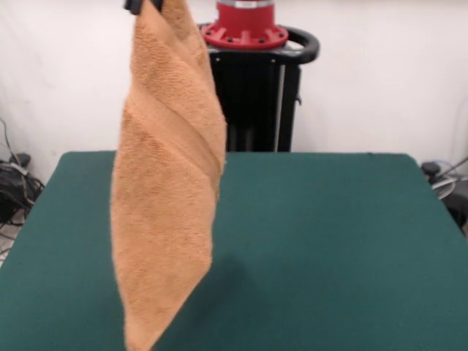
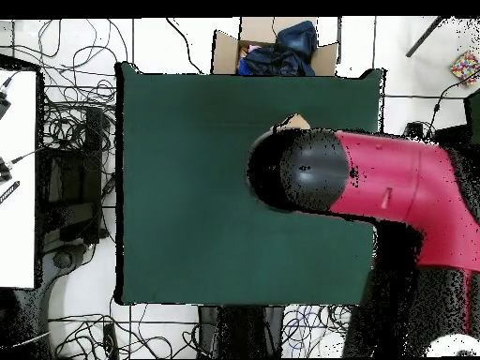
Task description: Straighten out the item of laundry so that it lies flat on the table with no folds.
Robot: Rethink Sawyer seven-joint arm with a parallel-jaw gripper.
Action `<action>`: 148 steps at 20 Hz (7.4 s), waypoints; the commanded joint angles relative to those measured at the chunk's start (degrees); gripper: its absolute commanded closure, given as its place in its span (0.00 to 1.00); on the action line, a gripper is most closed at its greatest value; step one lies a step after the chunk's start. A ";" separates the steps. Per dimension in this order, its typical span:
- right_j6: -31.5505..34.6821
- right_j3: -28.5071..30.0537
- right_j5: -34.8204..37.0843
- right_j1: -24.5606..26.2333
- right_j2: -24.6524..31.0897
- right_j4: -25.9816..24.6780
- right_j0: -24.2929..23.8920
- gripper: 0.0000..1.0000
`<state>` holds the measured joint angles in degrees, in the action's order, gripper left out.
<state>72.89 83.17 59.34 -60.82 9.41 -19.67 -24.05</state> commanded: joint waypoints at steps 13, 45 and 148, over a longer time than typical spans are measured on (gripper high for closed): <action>-10.91 6.63 -4.84 -1.55 6.06 -5.72 -1.93 1.00; 5.48 19.93 -19.57 -1.21 -0.26 -14.26 3.76 1.00; 68.41 -2.85 5.07 30.09 -48.67 -22.99 74.37 0.00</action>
<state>136.24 76.45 60.97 -29.56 -35.69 -38.36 46.13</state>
